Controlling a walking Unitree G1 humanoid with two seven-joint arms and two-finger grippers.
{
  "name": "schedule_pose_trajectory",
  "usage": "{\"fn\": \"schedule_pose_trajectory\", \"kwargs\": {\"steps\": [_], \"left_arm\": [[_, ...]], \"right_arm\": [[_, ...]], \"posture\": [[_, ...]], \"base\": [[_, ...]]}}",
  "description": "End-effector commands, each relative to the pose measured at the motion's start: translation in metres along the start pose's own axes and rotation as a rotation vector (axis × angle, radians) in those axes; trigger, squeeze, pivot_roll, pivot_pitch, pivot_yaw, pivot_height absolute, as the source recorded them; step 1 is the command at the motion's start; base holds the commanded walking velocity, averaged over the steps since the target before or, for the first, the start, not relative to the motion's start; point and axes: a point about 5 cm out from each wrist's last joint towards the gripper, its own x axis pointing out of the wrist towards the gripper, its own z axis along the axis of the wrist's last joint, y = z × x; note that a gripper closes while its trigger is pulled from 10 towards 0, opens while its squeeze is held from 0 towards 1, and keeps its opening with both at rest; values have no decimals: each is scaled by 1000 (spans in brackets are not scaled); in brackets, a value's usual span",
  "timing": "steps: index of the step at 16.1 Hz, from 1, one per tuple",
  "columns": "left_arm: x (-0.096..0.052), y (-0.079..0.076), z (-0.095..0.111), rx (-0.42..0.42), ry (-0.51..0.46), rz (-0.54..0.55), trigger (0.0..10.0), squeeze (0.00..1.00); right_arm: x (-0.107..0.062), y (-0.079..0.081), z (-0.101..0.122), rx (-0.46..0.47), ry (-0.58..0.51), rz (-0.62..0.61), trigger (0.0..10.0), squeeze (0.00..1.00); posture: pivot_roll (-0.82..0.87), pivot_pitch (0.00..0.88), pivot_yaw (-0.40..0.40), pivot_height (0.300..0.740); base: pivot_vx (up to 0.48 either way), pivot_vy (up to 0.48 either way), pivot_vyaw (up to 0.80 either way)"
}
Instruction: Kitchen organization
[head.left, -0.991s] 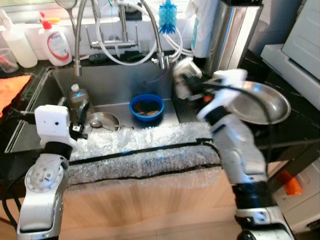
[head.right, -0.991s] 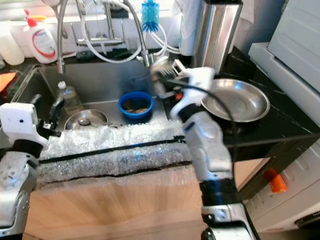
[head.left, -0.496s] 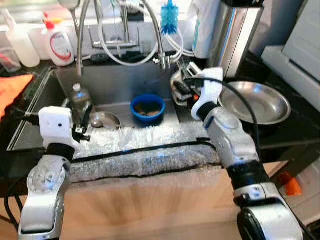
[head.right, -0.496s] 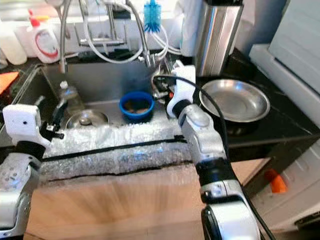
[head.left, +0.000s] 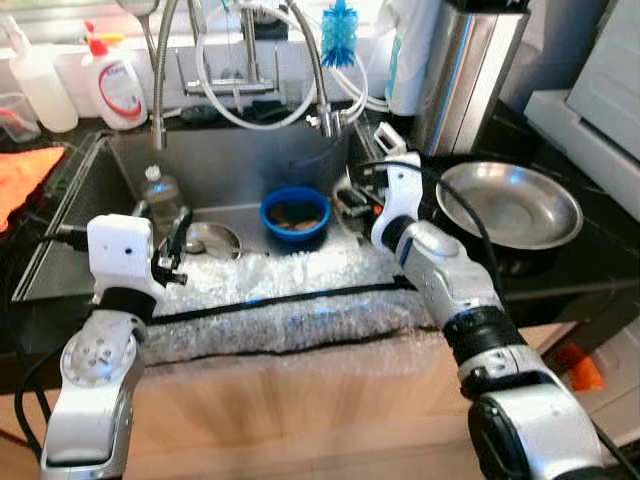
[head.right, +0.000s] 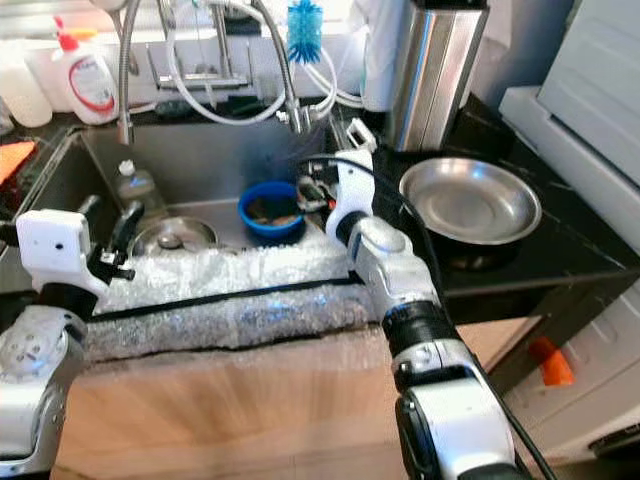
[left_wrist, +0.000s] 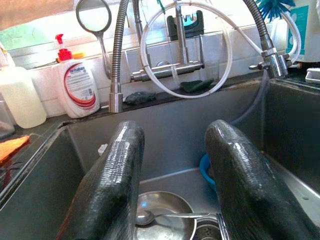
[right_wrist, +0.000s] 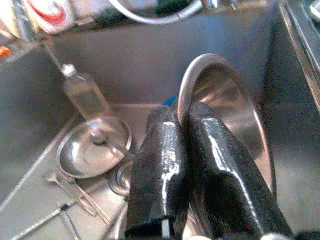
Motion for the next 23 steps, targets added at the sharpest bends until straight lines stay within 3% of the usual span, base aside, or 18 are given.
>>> {"fn": "schedule_pose_trajectory", "kwargs": {"steps": [1, 11, 13, 15, 16, 17, 18, 19, 23], "left_arm": [[0, -2, 4, -6, -9, -12, 10000, 0], [1, -3, 4, -15, -2, -27, 10000, 0], [1, -3, 4, -15, -1, -33, 10000, 0], [2, -4, 4, -16, -1, -37, 10000, 0], [2, -4, 4, -15, 0, -40, 10000, 0], [2, -4, 4, -14, 0, -43, 10000, 0], [2, -4, 4, -15, 0, -43, 10000, 0], [3, -4, 4, -16, 0, -45, 10000, 0], [3, -5, 4, -16, -1, -49, 10000, 0]], "right_arm": [[2, -3, 7, -8, -6, -13, 10000, 0], [2, -8, -5, -1, 39, -46, 10000, 0], [1, -9, -6, 2, 38, -50, 10000, 239], [1, -9, -7, 4, 40, -52, 10000, 612], [1, -8, -7, 4, 41, -50, 10000, 627], [2, -8, -7, 4, 41, -48, 10000, 839], [2, -8, -7, 4, 40, -47, 10000, 839], [2, -7, -7, 4, 40, -46, 10000, 1000], [2, -7, -7, -3, 42, -44, 10000, 1000]], "posture": [[-44, 23, -10, 740], [-51, 40, 8, 740], [-50, 38, 13, 740], [-50, 39, 15, 740], [-48, 41, 17, 740], [-47, 40, 19, 740], [-47, 40, 19, 740], [-45, 39, 21, 740], [-45, 36, 22, 740]], "base": [[0, 0, 0], [0, 0, 0], [0, 0, 0], [0, 0, 0], [0, 0, 0], [0, 0, 0], [0, 0, 0], [0, 0, 0], [0, 0, 0]]}}
